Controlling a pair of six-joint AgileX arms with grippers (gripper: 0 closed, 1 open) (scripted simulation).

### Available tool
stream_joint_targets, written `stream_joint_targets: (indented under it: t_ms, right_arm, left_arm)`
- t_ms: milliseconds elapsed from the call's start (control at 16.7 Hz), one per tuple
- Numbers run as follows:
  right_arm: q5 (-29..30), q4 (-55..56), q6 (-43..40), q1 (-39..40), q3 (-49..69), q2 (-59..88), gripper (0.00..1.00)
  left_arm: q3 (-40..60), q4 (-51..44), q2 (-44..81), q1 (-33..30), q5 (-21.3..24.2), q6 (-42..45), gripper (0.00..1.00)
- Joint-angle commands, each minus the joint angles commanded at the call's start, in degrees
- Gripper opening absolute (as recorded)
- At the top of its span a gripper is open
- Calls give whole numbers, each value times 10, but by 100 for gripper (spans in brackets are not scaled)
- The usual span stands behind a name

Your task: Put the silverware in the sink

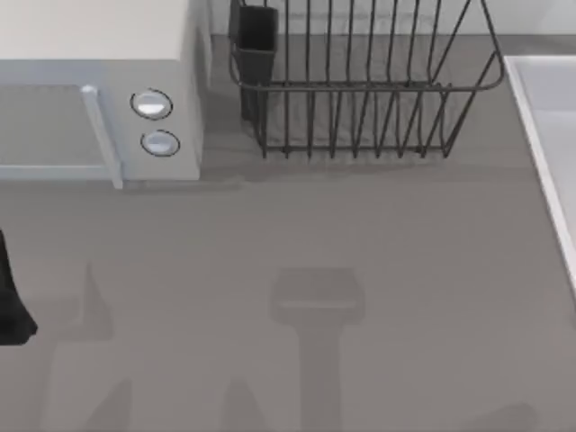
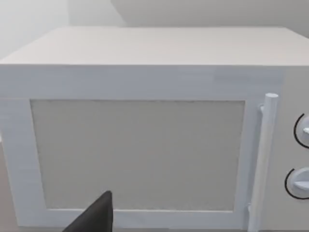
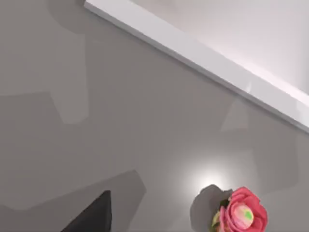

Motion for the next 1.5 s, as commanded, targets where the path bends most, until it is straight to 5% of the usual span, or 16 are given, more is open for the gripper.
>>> stream_joint_targets:
  t_ms: [420,780,1500]
  right_arm:
    - [2,-218,-338,-123,165,288,100]
    - [5,-299,-561,-212,322,422,100]
    - [4,-263,-614,-233,347,465,100]
  left_arm:
    - [0,0,0,0,0,0,100]
    - [0,0,0,0,0,0,100]
    - [0,0,0,0,0,0,100]
